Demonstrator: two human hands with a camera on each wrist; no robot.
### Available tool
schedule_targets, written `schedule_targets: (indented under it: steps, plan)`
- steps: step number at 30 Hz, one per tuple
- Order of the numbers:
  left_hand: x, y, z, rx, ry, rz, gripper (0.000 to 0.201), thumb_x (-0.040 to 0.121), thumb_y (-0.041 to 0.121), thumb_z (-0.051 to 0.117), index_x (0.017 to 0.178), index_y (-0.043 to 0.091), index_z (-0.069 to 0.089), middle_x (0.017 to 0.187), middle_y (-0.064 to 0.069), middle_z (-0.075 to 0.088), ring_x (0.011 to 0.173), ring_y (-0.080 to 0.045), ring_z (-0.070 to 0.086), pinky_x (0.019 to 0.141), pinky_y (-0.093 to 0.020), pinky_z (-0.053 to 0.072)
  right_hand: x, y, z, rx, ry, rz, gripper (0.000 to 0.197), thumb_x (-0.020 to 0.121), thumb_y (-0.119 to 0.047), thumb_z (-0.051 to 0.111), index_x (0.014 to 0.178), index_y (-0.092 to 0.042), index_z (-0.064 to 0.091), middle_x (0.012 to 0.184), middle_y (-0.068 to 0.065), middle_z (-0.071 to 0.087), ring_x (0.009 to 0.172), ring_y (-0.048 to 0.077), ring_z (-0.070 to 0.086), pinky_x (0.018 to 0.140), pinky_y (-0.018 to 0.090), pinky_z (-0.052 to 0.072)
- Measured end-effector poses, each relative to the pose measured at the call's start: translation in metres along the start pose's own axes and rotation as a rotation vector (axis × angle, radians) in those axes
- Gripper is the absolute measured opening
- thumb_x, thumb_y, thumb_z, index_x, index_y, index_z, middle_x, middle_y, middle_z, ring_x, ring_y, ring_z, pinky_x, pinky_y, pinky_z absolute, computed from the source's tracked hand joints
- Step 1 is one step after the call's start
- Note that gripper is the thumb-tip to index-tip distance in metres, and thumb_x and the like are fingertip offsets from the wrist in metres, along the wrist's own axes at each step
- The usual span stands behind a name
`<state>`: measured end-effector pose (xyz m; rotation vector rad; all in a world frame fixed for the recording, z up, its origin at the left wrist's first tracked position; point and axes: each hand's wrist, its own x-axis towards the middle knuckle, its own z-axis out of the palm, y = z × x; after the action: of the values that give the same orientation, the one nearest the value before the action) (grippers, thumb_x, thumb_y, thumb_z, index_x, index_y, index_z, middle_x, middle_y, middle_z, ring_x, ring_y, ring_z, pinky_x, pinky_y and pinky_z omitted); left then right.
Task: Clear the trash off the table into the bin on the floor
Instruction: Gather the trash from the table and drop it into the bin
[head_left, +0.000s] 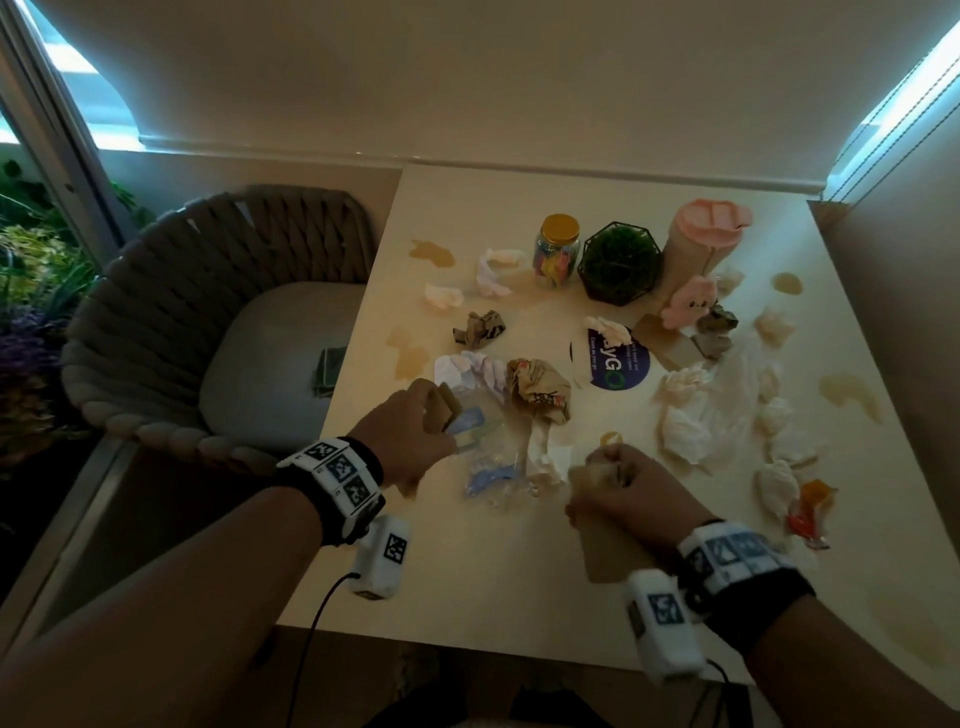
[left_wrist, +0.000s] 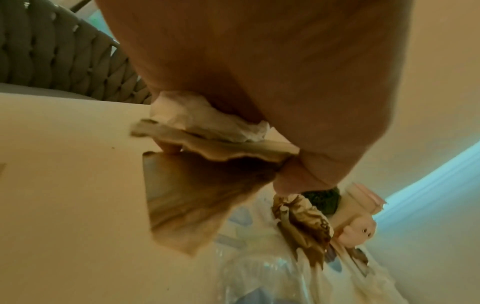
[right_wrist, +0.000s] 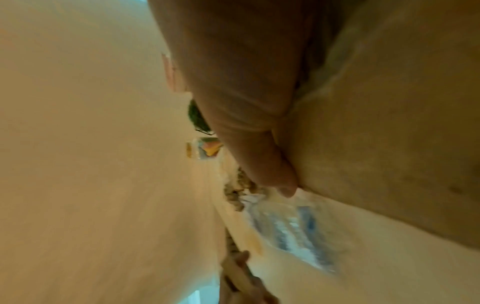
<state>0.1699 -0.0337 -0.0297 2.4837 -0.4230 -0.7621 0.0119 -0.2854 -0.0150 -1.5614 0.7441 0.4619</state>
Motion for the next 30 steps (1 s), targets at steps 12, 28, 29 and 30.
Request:
schedule_targets:
  steps: [12,28,29,30]
  plan:
    - [-0.023,-0.008,0.001,-0.184,-0.004,-0.075,0.043,0.083,0.029,0.065,0.119,0.026,0.043,0.117,-0.003,0.055,0.106,-0.024,0.054,0.08,-0.034,0.041,0.096,-0.101,0.033,-0.691,0.151,-0.248,0.128,0.059,-0.036,0.091,0.154,-0.039,0.006,0.136,0.011,0.052,0.119,0.031,0.054,0.097,0.039,0.048]
    - [-0.023,-0.005,0.003,-0.202,-0.016,-0.086,0.047,0.084,0.027,0.065,0.126,0.021,0.044,0.116,-0.009,0.058,0.1,-0.028,0.058,0.075,-0.031,0.041,0.121,-0.111,0.028,-0.616,0.098,-0.093,0.096,0.06,-0.036,0.09,0.139,-0.02,0.039,0.133,0.005,0.054,0.112,0.025,0.055,0.084,0.032,0.047]
    - [-0.024,-0.005,0.002,-0.196,-0.013,-0.092,0.05,0.085,0.028,0.064,0.13,0.022,0.043,0.118,-0.009,0.058,0.102,-0.029,0.058,0.076,-0.031,0.04,0.115,-0.116,0.023,-0.587,0.093,-0.12,0.096,0.06,-0.037,0.09,0.14,-0.019,0.039,0.132,0.004,0.055,0.111,0.024,0.054,0.084,0.031,0.045]
    - [-0.025,-0.006,0.001,-0.194,-0.009,-0.102,0.051,0.086,0.029,0.063,0.132,0.023,0.041,0.117,-0.009,0.058,0.1,-0.029,0.058,0.077,-0.031,0.041,0.109,-0.121,0.018,-0.574,0.087,-0.15,0.094,0.061,-0.038,0.09,0.14,-0.02,0.041,0.13,0.003,0.055,0.111,0.023,0.054,0.086,0.031,0.045]
